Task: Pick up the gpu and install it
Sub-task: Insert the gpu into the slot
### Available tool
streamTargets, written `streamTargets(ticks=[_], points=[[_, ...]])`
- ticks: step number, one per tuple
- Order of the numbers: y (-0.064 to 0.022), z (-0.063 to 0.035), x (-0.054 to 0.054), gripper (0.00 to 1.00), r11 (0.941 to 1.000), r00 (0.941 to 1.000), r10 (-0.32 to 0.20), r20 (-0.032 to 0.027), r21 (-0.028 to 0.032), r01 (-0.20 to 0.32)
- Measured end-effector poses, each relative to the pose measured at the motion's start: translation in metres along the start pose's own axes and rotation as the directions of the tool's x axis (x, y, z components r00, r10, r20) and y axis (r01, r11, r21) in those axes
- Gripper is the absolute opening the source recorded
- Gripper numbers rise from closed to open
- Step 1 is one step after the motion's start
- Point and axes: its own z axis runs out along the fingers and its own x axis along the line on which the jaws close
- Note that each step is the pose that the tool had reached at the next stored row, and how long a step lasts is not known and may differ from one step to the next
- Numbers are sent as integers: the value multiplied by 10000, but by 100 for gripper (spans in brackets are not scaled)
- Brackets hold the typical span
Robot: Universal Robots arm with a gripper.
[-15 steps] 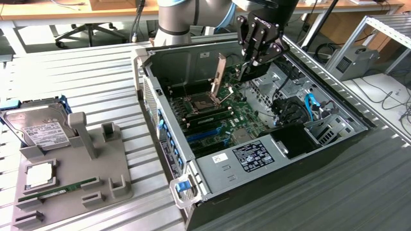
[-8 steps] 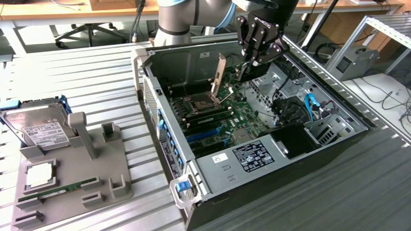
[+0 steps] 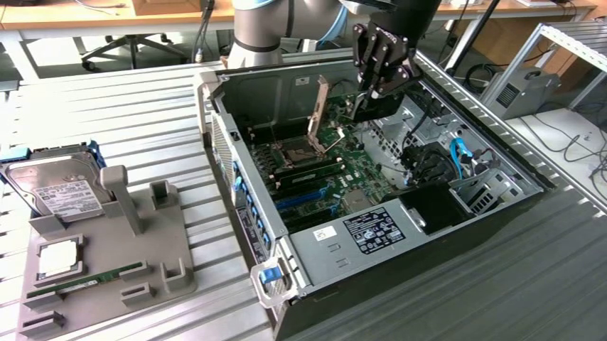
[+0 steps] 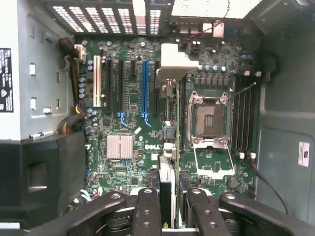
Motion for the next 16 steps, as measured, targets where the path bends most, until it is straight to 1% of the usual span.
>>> streamTargets(ticks=[2,9,16], points=[[0,1,0,26,9998,9998,191,1,4,-191],[0,3,7,26,9998,9998,193,4,5,-193],[0,2,37,26,9998,9998,193,4,5,-193]])
